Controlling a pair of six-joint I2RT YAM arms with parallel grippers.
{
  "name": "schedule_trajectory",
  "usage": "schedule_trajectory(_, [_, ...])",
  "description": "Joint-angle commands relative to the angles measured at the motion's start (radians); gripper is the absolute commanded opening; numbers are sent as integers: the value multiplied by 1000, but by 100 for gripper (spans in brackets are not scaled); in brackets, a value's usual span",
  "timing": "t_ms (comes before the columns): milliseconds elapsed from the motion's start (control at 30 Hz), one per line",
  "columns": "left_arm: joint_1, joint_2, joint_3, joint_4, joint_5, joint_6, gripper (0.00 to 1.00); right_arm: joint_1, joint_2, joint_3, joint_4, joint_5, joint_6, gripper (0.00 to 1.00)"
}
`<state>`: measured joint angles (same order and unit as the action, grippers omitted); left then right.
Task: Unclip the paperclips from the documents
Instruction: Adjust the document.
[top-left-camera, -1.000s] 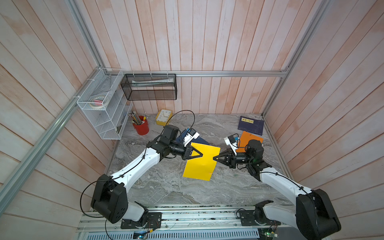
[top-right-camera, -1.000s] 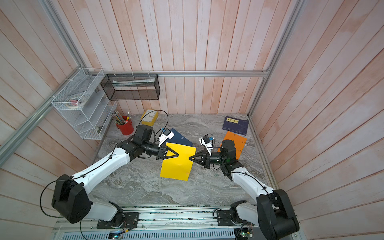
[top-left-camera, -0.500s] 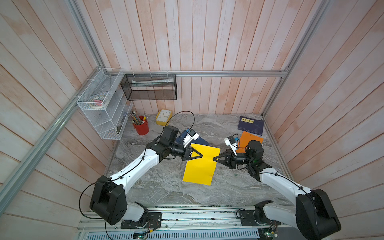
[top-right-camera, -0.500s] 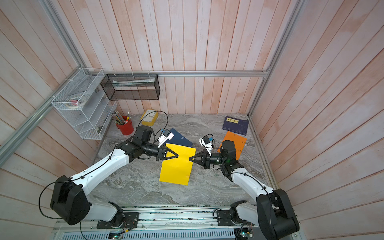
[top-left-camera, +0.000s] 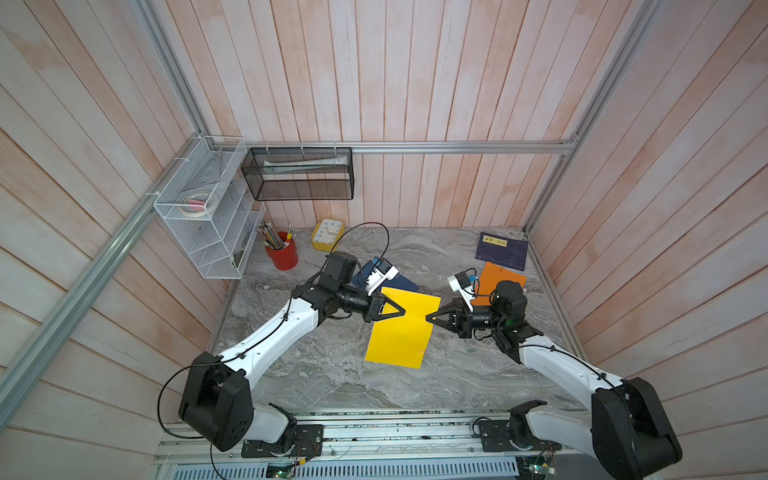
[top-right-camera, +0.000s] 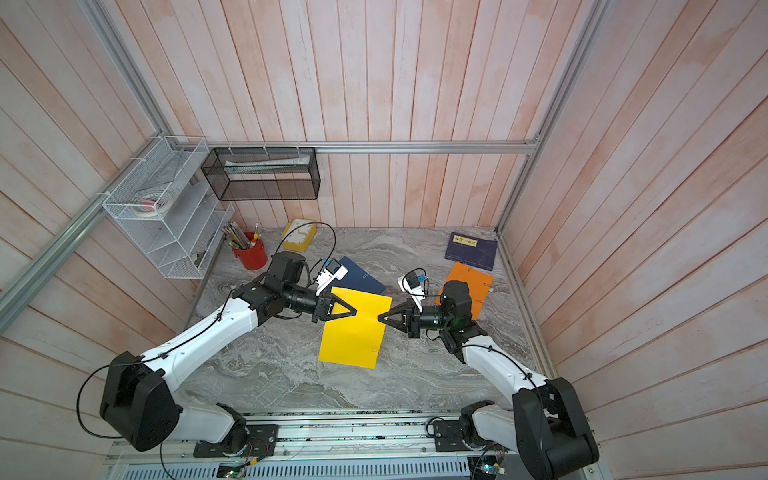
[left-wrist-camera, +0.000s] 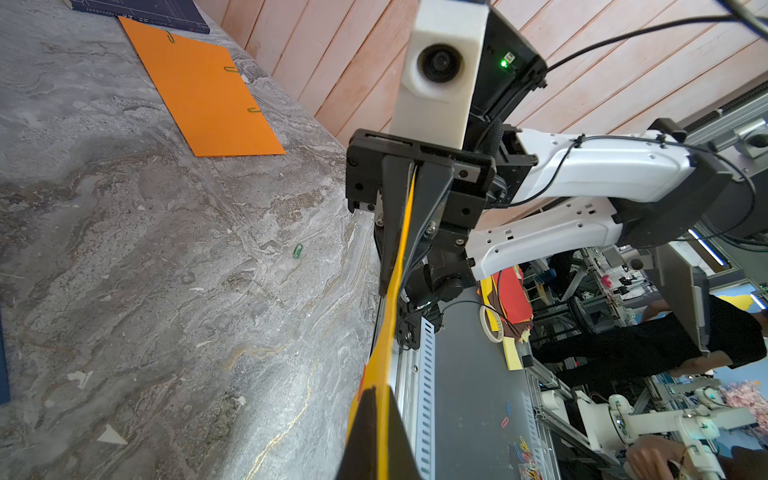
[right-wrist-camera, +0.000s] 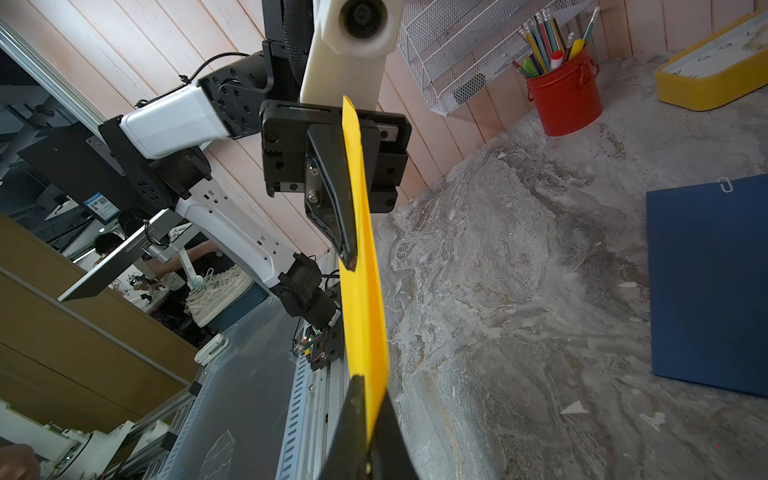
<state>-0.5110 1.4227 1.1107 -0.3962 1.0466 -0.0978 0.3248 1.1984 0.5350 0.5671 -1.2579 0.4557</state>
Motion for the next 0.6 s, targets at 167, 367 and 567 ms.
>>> schedule_trajectory(167, [24,-31,-1,-11,-8,41,0,-25,-17,-3,-56,-5,-32,5])
schedule_trajectory(367, [26,-28,2,-14,-9,45,0,-33,-26,-5,-72,-4,-43,7])
schedule_trajectory(567, [28,-28,3,-17,-8,46,0,-33,-25,-3,-75,-4,-45,9])
